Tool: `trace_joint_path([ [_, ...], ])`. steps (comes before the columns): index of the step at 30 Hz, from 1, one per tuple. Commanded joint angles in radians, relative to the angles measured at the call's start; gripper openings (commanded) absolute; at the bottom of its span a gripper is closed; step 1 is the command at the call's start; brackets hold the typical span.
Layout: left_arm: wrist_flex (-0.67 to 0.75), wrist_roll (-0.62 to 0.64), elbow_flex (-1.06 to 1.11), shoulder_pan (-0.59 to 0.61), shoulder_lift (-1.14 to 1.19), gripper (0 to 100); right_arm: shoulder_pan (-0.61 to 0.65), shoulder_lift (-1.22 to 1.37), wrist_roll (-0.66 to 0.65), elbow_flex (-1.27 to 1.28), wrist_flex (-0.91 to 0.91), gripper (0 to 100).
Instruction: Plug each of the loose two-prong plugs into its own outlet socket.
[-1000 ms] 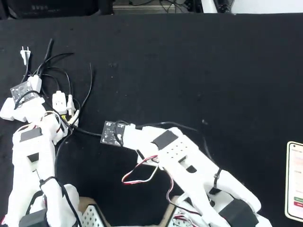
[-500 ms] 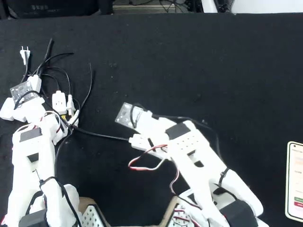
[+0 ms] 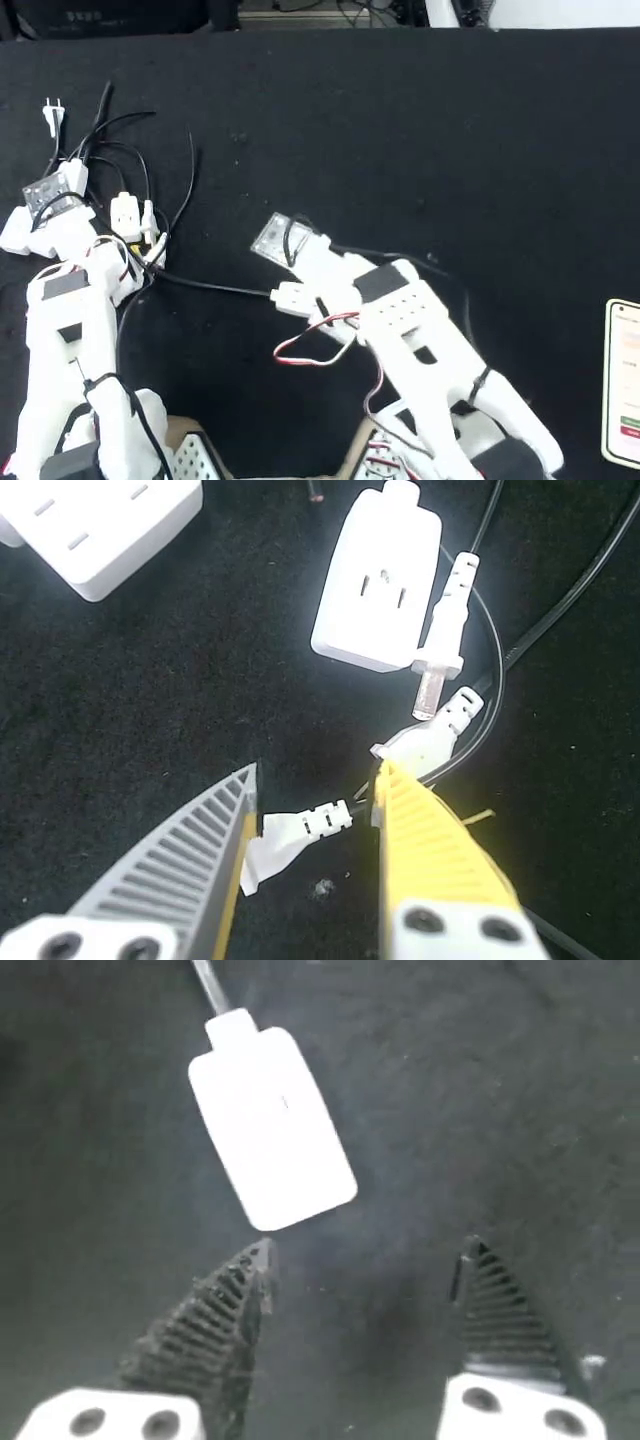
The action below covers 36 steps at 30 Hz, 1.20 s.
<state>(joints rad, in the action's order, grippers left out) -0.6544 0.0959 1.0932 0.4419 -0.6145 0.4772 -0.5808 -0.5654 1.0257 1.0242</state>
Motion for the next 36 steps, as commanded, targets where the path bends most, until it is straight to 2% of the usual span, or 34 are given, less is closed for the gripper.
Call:
trace_joint_path([
  [1,-0.003,0.009,-0.013,0.001,-0.020,19,0.107,-0.084,0.034,-0.031,0.060,26.9],
  [4,-0.003,0.008,-0.012,0.001,-0.020,19,0.178,-0.097,0.034,0.079,-0.046,26.9],
  [7,-0.003,0.006,-0.008,0.002,-0.020,19,0.170,-0.073,0.034,0.154,-0.170,26.9],
  [16,-0.003,0.006,-0.010,0.001,-0.020,19,-0.035,0.073,-0.170,0.159,-0.353,26.9],
  [25,-0.003,0.006,-0.010,0.001,-0.020,19,-0.091,0.088,-0.175,0.081,-0.344,26.9],
  [32,-0.003,0.005,-0.008,0.001,-0.020,19,-0.123,0.079,-0.104,0.071,-0.362,26.9],
  [36,-0.003,0.005,-0.007,0.002,-0.020,19,-0.170,0.025,-0.107,0.033,-0.236,26.9],
])
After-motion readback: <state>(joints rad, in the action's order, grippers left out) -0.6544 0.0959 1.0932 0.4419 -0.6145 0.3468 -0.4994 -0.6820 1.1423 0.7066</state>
